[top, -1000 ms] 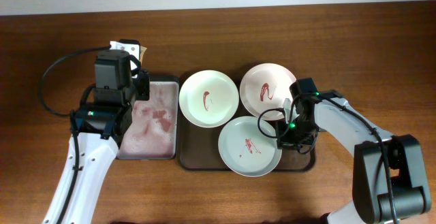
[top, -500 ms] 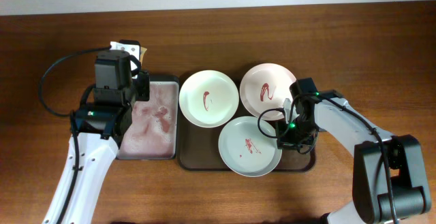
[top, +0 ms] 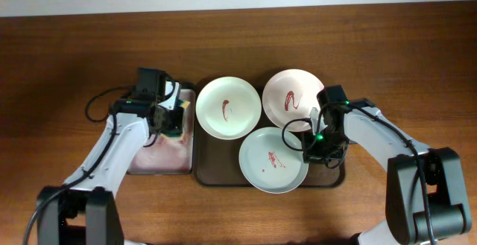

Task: Clean dirty plates on tray and stack at the side
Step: 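Lift the sponge with the left gripper toward the pale green plate, then scrub the pale green plate with the sponge while right gripper holds it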

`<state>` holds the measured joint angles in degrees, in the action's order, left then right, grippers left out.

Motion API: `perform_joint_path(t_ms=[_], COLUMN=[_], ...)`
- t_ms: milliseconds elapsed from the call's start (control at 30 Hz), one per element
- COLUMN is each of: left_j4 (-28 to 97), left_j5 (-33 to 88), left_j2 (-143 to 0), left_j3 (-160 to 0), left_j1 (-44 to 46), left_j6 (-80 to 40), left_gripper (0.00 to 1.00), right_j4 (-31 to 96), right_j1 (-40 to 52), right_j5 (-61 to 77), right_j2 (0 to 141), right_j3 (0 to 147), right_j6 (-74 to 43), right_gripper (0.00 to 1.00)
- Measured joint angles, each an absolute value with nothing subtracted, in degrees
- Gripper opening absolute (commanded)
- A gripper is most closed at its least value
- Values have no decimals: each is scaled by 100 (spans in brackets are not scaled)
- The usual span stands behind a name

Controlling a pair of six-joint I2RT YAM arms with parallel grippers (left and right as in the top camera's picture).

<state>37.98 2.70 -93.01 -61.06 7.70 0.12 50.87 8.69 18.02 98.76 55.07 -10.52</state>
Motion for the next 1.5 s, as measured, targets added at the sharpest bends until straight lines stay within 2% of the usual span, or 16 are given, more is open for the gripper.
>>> perform_joint_path(t_ms=[167,367,633,867,1167,1500], left_j4=[4156,4139,3715,2993,2757,2683], left_j5=[528,1813,3406,4318,4392,3256], left_j2=[-9301,-9301,-9476,-10217,-10560,-10560], left_j3=[-6250,-6635,-6635,-6641,-6641,-6641], left_j1=[770,897,1957,2552,2803,3640], left_j6=[14,-5,-207,-1223,-2655,-3573], left_gripper=[0,0,0,0,0,0], right_j4=[5085,5085,5085,5085,5070,5068], right_j1=[869,869,869,869,869,867], right_j5=[1802,1802,1802,1850,1981,2003], right_j2=[9876,9876,9876,9876,9876,9876], right_j3=[5507,5507,5507,5507,5507,5507], right_j6=[-1055,-1055,-1052,-1232,-1848,-1953], right_gripper=[4,4,4,4,4,4])
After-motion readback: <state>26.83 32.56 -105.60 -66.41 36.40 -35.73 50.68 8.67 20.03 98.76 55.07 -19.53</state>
